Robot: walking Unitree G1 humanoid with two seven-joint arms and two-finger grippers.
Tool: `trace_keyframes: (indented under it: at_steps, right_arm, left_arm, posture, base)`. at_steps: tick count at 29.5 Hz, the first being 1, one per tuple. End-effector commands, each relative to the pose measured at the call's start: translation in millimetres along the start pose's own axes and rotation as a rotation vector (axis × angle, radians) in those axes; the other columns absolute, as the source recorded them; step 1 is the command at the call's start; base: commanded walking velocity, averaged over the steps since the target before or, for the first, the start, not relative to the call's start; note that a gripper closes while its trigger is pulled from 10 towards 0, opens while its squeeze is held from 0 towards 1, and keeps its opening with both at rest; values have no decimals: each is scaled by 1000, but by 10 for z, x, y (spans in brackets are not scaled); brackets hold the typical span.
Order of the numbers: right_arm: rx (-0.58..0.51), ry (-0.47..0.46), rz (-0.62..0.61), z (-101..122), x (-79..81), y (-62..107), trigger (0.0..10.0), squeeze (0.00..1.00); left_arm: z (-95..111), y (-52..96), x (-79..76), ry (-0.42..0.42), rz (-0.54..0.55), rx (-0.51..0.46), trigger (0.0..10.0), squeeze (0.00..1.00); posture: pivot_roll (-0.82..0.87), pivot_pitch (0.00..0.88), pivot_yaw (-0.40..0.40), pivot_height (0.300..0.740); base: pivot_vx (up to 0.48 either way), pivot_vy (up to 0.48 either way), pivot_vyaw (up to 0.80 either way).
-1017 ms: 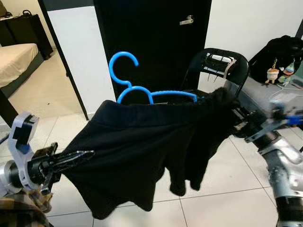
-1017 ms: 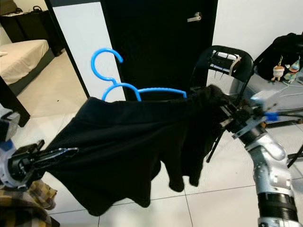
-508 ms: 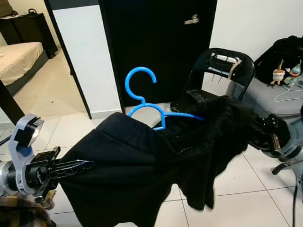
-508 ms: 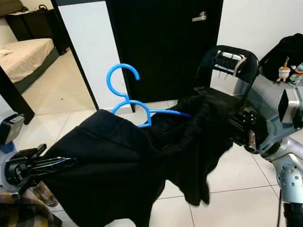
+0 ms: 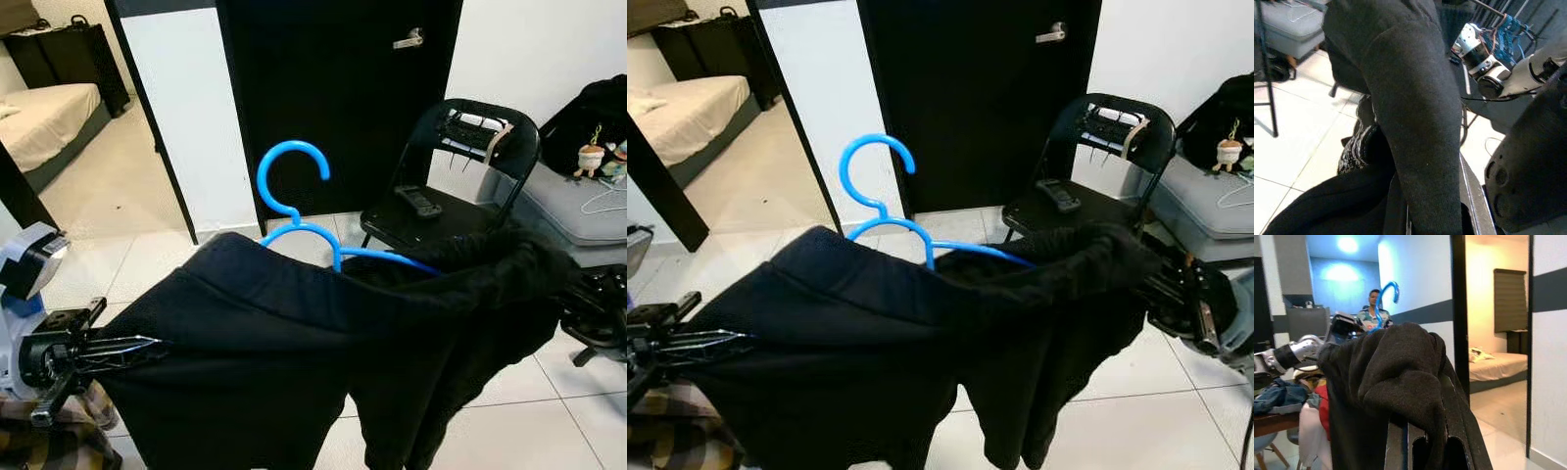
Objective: Hang hanger
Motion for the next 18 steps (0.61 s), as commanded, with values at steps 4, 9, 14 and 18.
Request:
trace_keyframes:
  at_steps: [4, 9, 14, 18]
  right_arm:
    - [17, 56, 191, 178, 129, -413, 0, 0]
    - [120, 30, 348, 20, 264, -751, 0, 0]
    - [175, 5, 389, -87, 304, -848, 824, 0]
    - [384, 27, 249, -309, 91, -703, 10000, 1000]
  left_arm:
    - [-184, -304, 34, -2, -56, 43, 10000, 0]
    - [-268, -526, 99, -31, -65, 26, 10000, 0]
    - [-281, -578, 107, -37, -75, 11, 10000, 0]
    - [-254, -544, 161, -69, -19, -4, 10000, 0]
  posture:
    - [-20, 0, 73, 740]
    - [-27, 0, 56, 740]
    - [-33, 0, 47, 740]
    - [-33, 0, 36, 740]
  base:
    - [0, 0, 0]
    - [0, 0, 0]
    - [0, 0, 0]
    - [0, 0, 0]
Point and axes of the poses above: a point about 5 cm out from each wrist's last joint towards the gripper, its own y axis pointing back from the gripper into the wrist, its own z axis along the axis of the wrist's last joint, x = y × z, the point moved 3 cm from there along -y, pointing out of the wrist towards the gripper, and after that the axes turned 6 degrees about -y, right-handed, at the moved point
